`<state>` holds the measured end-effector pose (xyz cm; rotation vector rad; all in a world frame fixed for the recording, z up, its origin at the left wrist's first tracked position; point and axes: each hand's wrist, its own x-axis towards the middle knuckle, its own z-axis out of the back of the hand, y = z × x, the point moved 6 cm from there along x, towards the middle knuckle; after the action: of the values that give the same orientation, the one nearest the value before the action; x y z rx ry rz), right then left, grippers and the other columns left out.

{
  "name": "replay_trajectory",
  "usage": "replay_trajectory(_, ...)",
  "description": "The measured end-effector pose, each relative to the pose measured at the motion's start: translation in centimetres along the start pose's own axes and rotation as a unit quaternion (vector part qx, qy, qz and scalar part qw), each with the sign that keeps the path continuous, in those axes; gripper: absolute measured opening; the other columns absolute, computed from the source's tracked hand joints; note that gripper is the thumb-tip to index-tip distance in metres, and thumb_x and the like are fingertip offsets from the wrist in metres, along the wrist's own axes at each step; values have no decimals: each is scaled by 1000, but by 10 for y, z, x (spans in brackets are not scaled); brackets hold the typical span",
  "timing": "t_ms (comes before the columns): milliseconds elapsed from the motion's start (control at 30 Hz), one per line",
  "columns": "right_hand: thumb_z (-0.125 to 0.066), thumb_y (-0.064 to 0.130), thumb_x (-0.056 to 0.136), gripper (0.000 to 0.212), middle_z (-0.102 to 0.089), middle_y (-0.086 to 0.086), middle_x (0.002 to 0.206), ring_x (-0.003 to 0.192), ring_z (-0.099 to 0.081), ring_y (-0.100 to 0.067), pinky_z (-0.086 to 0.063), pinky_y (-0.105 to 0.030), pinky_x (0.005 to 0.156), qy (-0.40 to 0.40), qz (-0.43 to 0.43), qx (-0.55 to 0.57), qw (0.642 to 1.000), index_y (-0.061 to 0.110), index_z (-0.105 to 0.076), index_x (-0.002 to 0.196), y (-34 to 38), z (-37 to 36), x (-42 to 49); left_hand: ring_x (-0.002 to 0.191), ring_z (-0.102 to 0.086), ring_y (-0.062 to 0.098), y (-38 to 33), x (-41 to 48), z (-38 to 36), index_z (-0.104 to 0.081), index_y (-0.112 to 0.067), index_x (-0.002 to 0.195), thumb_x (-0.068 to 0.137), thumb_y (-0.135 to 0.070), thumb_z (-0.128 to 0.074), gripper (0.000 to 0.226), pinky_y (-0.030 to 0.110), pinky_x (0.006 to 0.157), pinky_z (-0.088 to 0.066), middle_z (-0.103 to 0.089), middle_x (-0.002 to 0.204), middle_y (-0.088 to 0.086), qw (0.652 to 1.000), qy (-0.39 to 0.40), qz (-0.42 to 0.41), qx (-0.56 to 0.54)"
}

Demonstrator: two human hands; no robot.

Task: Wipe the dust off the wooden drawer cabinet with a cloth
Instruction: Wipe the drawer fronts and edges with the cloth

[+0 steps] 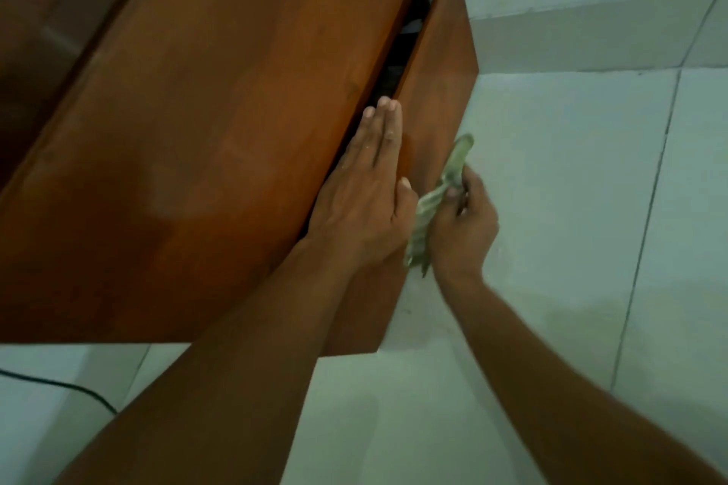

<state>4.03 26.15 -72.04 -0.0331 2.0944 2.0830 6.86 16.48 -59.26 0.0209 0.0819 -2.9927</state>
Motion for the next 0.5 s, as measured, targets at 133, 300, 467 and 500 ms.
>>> replay_trajectory(133,-47,8,98,39,-64,2,119,107,-59,-10,-47,-18,95,94,57,37,993,12,-58,135,-5,0,-111,156,9,18,1,-26,-1,7,-5,159,96,-28,-29,77,40,127,-8,8,170,9,999,10,20,-25)
replay_trajectory(300,-55,7,100,47,-50,-6,149,129,-44,-16,-36,-25,112,140,110,-56,983,12,-48,147,-17,-16,-143,156,8,16,16,-108,-4,6,-5,160,99,-33,-24,73,43,127,-15,10,170,8,1000,22,18,-7)
replay_trajectory(467,-52,15,99,32,-65,-8,120,113,-60,-25,-43,-27,101,103,-142,-32,984,14,-65,128,-47,-16,-103,157,1,16,21,-118,-6,3,-9,161,97,-38,-24,75,39,127,-17,4,171,6,998,-15,57,3)
replay_trajectory(500,-51,9,98,34,-65,-7,118,112,-61,-26,-44,-25,97,93,-152,-54,982,13,-64,129,-42,-12,-99,157,2,16,21,-116,-5,4,-10,161,96,-38,-24,76,39,127,-17,4,171,6,998,-14,58,3)
